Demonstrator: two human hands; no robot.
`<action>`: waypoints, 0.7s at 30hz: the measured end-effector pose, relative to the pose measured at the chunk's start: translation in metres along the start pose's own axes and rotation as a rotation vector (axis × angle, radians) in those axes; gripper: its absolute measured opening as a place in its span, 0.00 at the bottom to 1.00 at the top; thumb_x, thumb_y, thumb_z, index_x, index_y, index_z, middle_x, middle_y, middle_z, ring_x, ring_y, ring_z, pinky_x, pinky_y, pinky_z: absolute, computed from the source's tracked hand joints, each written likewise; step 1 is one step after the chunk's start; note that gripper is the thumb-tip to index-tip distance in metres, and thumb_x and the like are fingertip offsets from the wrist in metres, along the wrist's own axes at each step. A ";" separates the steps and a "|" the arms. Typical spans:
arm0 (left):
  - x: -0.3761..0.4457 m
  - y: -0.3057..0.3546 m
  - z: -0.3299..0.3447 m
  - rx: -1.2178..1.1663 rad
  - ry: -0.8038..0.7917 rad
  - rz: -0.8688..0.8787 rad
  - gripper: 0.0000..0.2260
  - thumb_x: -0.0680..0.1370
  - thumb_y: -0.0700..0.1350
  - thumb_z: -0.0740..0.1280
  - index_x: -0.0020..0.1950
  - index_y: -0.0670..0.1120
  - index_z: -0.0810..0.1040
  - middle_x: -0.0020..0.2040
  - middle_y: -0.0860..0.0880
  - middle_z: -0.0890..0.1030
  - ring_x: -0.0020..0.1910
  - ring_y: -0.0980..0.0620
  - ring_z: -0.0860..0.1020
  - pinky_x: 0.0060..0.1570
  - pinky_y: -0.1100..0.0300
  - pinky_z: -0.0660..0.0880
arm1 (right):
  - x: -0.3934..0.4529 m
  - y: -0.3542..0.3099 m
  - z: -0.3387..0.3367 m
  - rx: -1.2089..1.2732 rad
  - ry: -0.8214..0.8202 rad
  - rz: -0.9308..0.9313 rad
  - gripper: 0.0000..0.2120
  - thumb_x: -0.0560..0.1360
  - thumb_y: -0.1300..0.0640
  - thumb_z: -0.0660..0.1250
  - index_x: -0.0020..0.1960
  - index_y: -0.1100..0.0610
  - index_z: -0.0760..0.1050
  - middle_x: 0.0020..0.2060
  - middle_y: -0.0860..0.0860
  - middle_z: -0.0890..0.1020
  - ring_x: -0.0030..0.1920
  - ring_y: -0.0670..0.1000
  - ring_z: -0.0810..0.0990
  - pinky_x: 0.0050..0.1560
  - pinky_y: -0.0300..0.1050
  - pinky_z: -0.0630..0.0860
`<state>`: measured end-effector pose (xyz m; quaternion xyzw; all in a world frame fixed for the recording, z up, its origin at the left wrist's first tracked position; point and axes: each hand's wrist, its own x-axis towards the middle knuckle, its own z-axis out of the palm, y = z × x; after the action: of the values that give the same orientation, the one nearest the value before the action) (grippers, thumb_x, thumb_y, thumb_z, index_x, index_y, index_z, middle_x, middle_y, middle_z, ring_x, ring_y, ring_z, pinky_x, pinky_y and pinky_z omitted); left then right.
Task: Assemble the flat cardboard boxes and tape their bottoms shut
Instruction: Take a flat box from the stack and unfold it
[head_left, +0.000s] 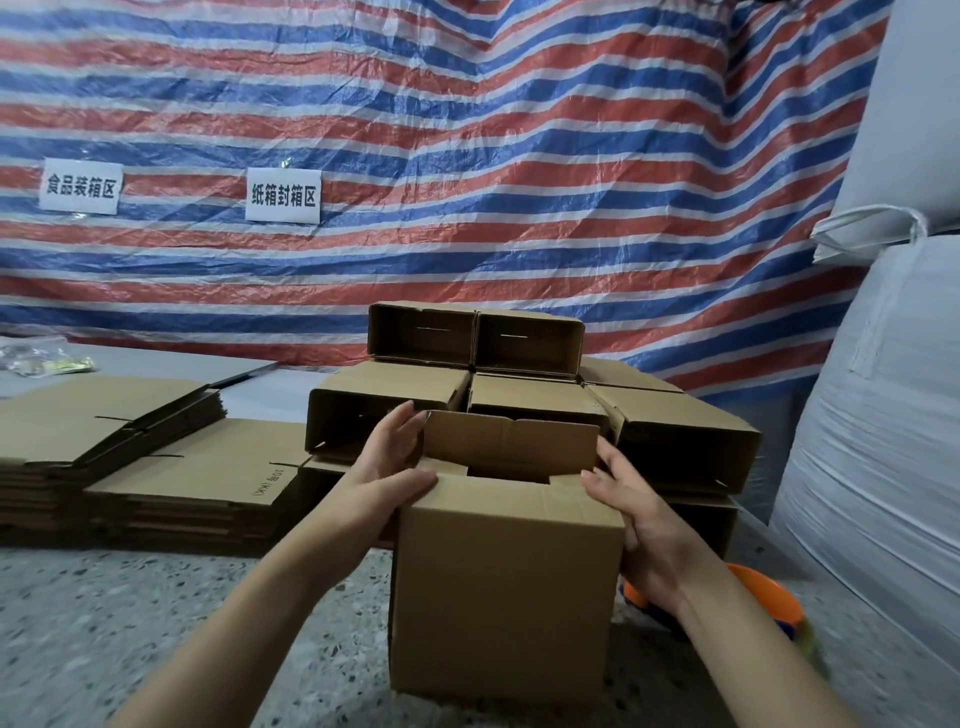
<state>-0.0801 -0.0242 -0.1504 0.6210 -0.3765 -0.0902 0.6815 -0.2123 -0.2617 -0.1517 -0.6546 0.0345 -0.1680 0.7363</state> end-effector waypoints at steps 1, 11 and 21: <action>0.000 0.001 -0.001 -0.011 -0.003 -0.002 0.34 0.76 0.40 0.69 0.76 0.61 0.59 0.68 0.63 0.68 0.65 0.66 0.68 0.60 0.63 0.68 | 0.001 -0.003 -0.002 -0.023 -0.023 -0.016 0.42 0.70 0.51 0.74 0.79 0.39 0.58 0.71 0.50 0.74 0.61 0.56 0.82 0.55 0.51 0.80; -0.010 0.000 0.007 0.092 0.135 -0.004 0.08 0.75 0.51 0.66 0.48 0.54 0.86 0.52 0.57 0.81 0.52 0.52 0.78 0.41 0.61 0.74 | -0.003 0.001 0.001 -0.146 0.102 -0.107 0.17 0.66 0.43 0.73 0.50 0.53 0.86 0.49 0.58 0.86 0.47 0.53 0.85 0.46 0.46 0.80; 0.003 0.045 0.019 0.889 0.054 -0.008 0.07 0.80 0.46 0.64 0.52 0.58 0.78 0.57 0.55 0.78 0.57 0.54 0.75 0.60 0.49 0.75 | -0.001 0.005 0.007 -0.133 0.190 -0.082 0.10 0.80 0.56 0.67 0.43 0.51 0.85 0.42 0.54 0.85 0.43 0.53 0.82 0.38 0.45 0.78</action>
<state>-0.1051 -0.0308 -0.1090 0.8574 -0.3583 0.0939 0.3573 -0.2106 -0.2538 -0.1557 -0.6841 0.0885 -0.2567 0.6770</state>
